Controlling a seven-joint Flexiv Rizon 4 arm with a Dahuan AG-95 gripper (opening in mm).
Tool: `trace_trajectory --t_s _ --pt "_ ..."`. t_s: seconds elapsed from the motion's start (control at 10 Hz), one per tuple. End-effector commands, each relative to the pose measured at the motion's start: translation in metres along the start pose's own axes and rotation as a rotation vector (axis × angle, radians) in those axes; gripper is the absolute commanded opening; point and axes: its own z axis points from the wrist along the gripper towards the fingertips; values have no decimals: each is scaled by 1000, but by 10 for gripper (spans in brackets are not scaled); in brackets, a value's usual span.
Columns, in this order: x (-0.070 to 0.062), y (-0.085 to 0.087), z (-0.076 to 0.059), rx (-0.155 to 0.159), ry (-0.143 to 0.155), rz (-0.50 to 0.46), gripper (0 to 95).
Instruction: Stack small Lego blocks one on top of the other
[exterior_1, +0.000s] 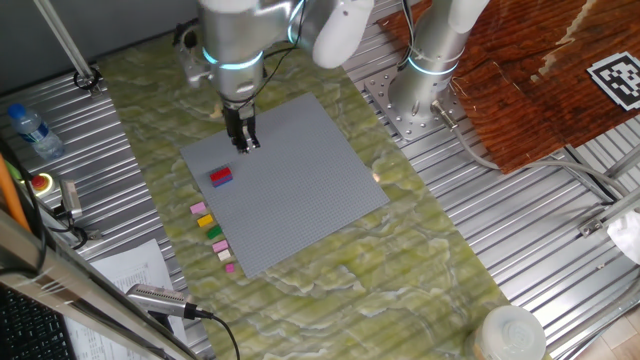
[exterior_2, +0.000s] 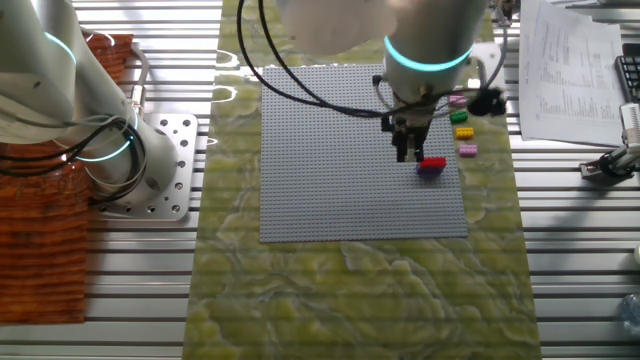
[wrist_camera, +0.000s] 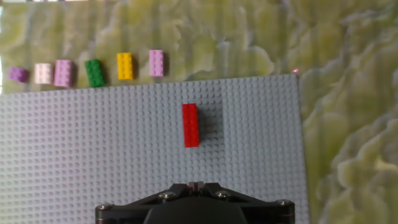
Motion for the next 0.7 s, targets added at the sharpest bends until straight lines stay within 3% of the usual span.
trace_trajectory --t_s 0.1,0.2,0.7 --pt "7 -16 -13 -3 -10 16 0" --pt "10 -30 -25 -7 -5 -18 0" --pt "12 -27 -31 -8 -41 -3 0"
